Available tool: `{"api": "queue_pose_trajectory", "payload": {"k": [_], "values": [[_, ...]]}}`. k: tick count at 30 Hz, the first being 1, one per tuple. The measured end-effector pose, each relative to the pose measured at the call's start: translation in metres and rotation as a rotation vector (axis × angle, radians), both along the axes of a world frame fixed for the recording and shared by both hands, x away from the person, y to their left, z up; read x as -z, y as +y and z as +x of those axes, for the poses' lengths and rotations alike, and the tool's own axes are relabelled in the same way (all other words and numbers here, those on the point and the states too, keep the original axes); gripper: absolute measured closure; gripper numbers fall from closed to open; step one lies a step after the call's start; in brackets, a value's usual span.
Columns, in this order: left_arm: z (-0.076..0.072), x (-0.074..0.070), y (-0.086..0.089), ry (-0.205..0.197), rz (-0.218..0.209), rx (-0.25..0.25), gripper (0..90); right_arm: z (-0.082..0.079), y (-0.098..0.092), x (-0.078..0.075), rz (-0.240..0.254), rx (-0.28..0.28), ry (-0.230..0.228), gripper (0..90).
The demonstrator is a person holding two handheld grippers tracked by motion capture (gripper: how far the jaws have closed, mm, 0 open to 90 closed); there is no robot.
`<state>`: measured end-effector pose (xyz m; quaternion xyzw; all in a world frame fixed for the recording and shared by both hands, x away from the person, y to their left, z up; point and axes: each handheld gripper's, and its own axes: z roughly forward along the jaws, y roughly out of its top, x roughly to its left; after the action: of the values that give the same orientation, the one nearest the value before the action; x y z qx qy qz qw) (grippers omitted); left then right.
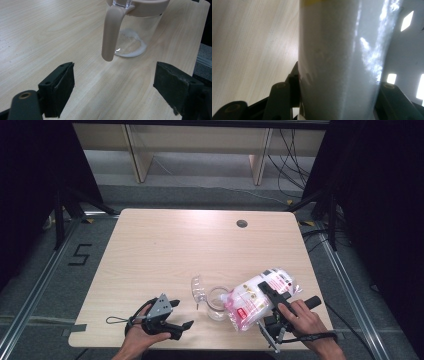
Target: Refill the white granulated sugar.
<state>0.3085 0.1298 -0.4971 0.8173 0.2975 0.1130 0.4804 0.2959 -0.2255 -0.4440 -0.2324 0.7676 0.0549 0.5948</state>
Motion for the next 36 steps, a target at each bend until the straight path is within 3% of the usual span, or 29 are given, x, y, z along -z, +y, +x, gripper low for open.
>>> {"api": "queue_pose_trajectory", "payload": {"k": [6, 7, 8, 9, 13, 14, 15, 18, 24, 26, 30, 36], "values": [[0.0000, 0.0000, 0.0000, 0.001, 0.001, -0.001, 16.6, -0.0014, 0.0015, -0.0017, -0.013, -0.005, -0.013, 52.1], [0.0008, -0.0005, 0.0016, -0.006, 0.029, 0.005, 16.5, -0.0013, 0.0019, -0.0020, -0.020, -0.007, -0.017, 52.1], [0.0008, -0.0005, 0.0016, -0.006, 0.029, 0.005, 16.5, -0.0013, 0.0019, -0.0020, -0.020, -0.007, -0.017, 52.1], [0.0000, 0.0000, 0.0001, -0.001, 0.000, 0.001, 16.5, -0.0017, 0.0022, -0.0027, -0.030, 0.002, -0.014, 52.1], [0.0003, -0.0002, 0.0007, -0.002, 0.010, 0.004, 16.5, -0.0018, 0.0021, -0.0029, -0.042, 0.000, -0.021, 52.2], [0.0011, -0.0007, 0.0023, -0.008, 0.037, 0.009, 16.5, -0.0015, 0.0021, -0.0034, -0.049, -0.005, -0.025, 52.3], [0.0004, -0.0003, 0.0010, -0.006, 0.020, 0.004, 16.6, -0.0018, 0.0020, -0.0036, -0.055, -0.007, -0.035, 52.3], [0.0004, -0.0001, 0.0008, -0.006, 0.019, 0.004, 16.5, -0.0034, 0.0010, -0.0023, -0.042, 0.018, -0.027, 52.4], [0.0005, -0.0005, 0.0013, -0.007, 0.022, 0.004, 16.5, -0.0014, 0.0030, -0.0036, -0.060, -0.012, -0.053, 52.5], [0.0000, -0.0001, 0.0000, -0.003, 0.002, -0.002, 16.6, -0.0007, 0.0037, -0.0042, -0.071, -0.017, -0.053, 52.6], [-0.0001, 0.0000, 0.0000, -0.006, 0.007, 0.001, 16.5, -0.0026, 0.0026, -0.0033, -0.053, 0.012, -0.051, 52.7], [0.0001, -0.0004, 0.0007, -0.005, 0.010, 0.001, 16.5, -0.0008, 0.0036, -0.0066, -0.066, -0.018, -0.057, 52.8]]}}
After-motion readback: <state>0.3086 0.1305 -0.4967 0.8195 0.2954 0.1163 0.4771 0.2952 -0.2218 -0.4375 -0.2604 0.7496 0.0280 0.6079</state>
